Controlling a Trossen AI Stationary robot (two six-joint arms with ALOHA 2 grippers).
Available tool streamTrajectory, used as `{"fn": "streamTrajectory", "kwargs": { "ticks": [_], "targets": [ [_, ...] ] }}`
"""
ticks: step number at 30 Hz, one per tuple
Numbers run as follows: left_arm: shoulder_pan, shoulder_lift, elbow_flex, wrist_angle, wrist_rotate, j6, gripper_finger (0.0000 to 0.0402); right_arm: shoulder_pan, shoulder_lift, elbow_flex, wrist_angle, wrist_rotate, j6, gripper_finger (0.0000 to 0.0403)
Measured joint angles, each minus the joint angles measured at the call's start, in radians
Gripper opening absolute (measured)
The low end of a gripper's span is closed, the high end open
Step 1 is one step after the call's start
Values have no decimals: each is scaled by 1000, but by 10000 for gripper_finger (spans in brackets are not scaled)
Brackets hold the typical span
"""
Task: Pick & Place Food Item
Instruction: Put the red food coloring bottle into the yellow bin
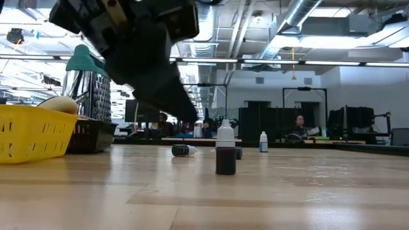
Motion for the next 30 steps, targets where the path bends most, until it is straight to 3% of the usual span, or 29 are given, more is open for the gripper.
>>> {"fn": "streamTrajectory", "kwargs": {
  "ticks": [7, 11, 15, 23, 30],
  "targets": [
    [15, -1, 0, 41, -34, 62, 181, 0, 0, 0, 0, 0, 0, 187],
    [33, 10, 0, 64, -27, 71, 212, 0, 0, 0, 0, 0, 0, 187],
    [47, 44, 3, 136, -18, 71, 212, 0, 0, 0, 0, 0, 0, 187],
    [45, 146, 95, 117, 18, 92, 192, 0, 0, 0, 4, 0, 0, 187],
    [45, 176, 98, 74, 18, 60, 166, 7, 0, 0, 9, 0, 0, 187]
  ]
}}
